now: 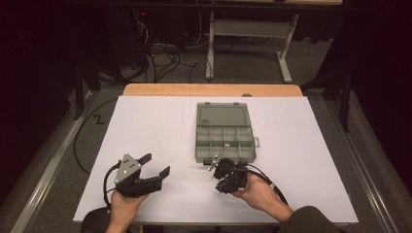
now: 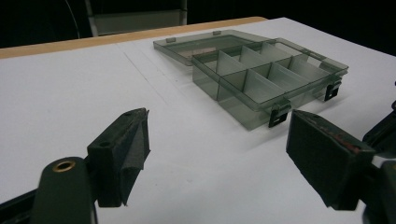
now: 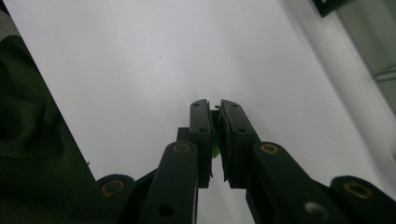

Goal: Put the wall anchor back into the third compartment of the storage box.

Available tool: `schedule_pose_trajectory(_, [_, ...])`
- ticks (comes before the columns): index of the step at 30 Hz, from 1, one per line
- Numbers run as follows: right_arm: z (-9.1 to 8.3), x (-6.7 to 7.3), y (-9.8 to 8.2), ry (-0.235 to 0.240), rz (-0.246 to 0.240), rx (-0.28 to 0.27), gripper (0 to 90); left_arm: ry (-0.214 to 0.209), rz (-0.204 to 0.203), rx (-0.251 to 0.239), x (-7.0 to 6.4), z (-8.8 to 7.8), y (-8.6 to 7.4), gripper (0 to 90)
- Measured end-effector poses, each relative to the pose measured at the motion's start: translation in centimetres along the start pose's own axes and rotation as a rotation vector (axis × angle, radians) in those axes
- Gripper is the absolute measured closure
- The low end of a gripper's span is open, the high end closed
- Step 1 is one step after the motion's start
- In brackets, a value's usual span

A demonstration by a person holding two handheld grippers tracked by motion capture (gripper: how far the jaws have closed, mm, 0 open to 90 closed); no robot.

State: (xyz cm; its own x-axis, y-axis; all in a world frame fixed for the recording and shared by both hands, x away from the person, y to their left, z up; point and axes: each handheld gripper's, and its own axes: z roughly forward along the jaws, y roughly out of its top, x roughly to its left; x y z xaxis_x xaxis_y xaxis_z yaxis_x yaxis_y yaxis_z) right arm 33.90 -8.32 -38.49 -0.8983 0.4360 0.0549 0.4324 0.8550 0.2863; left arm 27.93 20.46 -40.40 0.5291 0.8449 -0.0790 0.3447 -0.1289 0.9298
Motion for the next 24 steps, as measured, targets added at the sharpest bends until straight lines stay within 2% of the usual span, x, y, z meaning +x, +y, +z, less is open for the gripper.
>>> schedule_pose_trajectory(24, [-2.2, -1.8, 0.1, -0.007, 0.047, -0.032, 86.2, 0.003, 0.000, -0.005, 0.0, -0.1, 0.0, 21.8])
